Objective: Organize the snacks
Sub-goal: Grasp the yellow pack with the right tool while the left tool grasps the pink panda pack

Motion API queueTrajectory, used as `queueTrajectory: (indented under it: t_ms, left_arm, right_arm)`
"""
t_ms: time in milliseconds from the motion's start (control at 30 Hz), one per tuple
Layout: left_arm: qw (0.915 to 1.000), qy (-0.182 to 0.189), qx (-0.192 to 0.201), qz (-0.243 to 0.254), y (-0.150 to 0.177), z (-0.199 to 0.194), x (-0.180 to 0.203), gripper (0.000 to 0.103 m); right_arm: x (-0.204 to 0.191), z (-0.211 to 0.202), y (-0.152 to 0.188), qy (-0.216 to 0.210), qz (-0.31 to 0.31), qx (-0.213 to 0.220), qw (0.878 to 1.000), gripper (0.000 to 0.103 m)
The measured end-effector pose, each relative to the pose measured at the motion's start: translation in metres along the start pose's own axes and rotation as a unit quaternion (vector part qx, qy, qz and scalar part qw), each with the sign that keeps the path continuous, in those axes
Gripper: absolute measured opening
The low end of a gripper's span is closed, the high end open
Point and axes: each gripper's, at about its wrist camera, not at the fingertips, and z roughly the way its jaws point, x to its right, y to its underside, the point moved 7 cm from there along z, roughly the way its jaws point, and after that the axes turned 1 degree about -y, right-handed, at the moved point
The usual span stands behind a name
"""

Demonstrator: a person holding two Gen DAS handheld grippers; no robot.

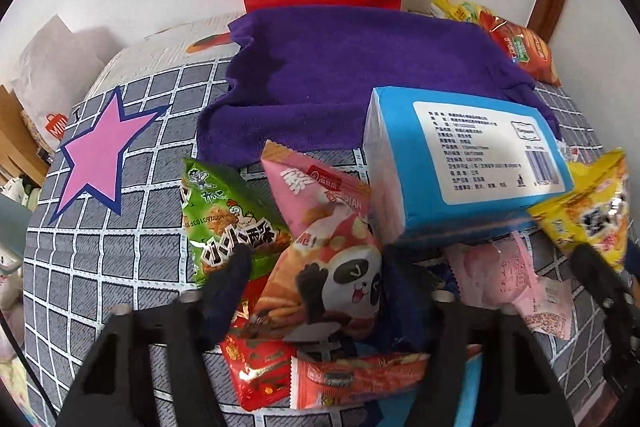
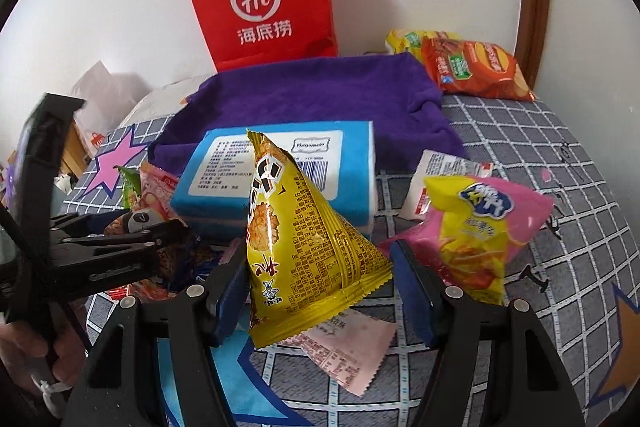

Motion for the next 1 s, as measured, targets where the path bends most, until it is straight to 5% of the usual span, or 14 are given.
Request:
queueTrajectory:
  t_ms: [67,533,1000]
  left_arm:
    - [1.0000,0.005,0.002,0.002,-0.001,-0.001,0.002,0.043]
    - [0.9989,0.033,0.024,-0.025,-0.010,-0.040,-0.015,0.043]
    - [0.9959,0.048,0.077,-0.006,-0.071,-0.085,-0.013,0.043]
  right_arm:
    - [0.001,-0.003,-0.002,0.000,-0.002,0.005,1.000,0.067]
    - [-0.007,-0.022,-0.012,-0.008,0.008,0.014,1.000,0.067]
    - [-0.013,-0.040,-0.073,-0.002,0.016,0.034,0.999,0.067]
